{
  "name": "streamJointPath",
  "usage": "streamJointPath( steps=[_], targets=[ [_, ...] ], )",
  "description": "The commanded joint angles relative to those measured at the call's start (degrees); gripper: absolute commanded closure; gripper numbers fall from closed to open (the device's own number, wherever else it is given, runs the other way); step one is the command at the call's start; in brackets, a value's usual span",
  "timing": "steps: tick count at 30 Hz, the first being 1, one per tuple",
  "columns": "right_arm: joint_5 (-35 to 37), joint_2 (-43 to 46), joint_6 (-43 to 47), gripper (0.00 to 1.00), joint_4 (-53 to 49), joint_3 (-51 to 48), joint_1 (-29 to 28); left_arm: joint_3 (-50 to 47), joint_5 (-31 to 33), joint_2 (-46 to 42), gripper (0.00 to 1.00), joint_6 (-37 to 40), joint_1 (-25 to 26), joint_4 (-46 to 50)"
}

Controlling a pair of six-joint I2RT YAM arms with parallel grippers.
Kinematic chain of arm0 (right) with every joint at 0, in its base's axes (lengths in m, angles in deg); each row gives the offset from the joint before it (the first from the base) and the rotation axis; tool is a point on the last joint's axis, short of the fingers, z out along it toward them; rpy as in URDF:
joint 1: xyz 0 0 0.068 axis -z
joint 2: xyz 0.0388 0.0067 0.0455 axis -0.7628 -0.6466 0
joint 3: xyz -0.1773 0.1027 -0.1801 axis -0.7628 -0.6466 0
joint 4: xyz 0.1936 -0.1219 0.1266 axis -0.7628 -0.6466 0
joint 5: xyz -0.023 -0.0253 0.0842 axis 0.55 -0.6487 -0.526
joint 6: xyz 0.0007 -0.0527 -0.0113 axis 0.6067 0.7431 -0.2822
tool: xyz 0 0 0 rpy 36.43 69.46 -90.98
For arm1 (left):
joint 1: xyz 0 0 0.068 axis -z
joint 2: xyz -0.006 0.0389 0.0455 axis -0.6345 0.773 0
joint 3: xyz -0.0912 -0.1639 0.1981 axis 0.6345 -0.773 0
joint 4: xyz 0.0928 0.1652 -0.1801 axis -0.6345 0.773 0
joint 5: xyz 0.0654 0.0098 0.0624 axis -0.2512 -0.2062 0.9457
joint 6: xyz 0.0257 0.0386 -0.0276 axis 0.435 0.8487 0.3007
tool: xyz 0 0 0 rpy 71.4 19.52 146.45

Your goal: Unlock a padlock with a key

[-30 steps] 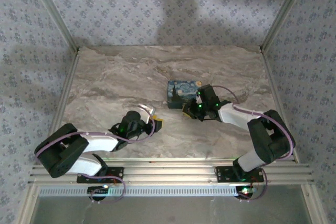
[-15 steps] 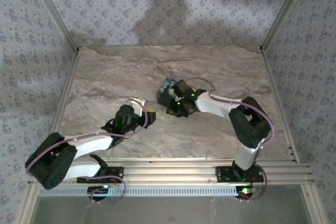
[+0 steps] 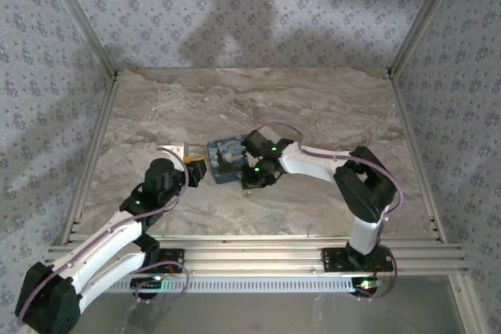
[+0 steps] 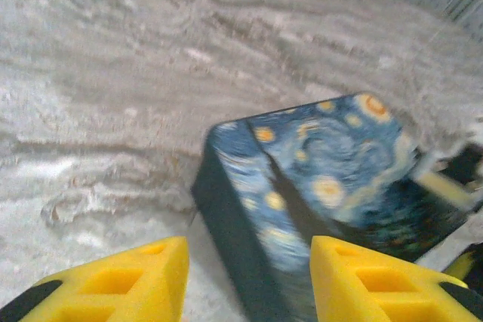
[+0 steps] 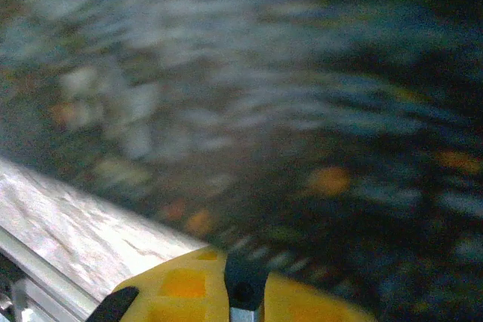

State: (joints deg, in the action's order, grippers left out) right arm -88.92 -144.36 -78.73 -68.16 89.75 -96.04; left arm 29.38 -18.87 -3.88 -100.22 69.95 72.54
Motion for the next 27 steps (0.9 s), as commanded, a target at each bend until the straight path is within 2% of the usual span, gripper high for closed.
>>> streamJointPath(
  steps=[1, 6, 11, 18, 23, 27],
  targets=[
    [-4.31, 6.23, -0.98, 1.0, 6.91, -6.65, 5.12, 4.76, -4.46, 3.46, 0.53, -0.36, -0.45, 4.11],
    [-11.49, 9.74, -1.05, 1.0, 12.69, -11.22, 10.65, 10.92, -11.2, 12.85, 0.54, 0.58, -0.44, 3.3],
    [-14.8, 10.98, -7.71, 1.0, 19.11, -14.5, 14.81, 15.54, -14.16, 18.18, 0.55, 1.14, -0.42, 3.09],
    [-13.68, 10.52, -16.46, 1.0, 25.27, -16.92, 16.54, 14.95, -14.41, 18.02, 0.56, 0.88, -0.43, 2.16],
    [-16.03, 8.05, -22.75, 1.0, 36.45, -19.46, 16.12, 13.65, -14.81, 17.35, 0.56, 0.31, -0.43, 1.37],
    [-13.77, 7.77, -24.97, 1.0, 37.6, -20.14, 15.57, 12.9, -15.15, 16.77, 0.56, 0.0, -0.5, 0.93]
  ],
)
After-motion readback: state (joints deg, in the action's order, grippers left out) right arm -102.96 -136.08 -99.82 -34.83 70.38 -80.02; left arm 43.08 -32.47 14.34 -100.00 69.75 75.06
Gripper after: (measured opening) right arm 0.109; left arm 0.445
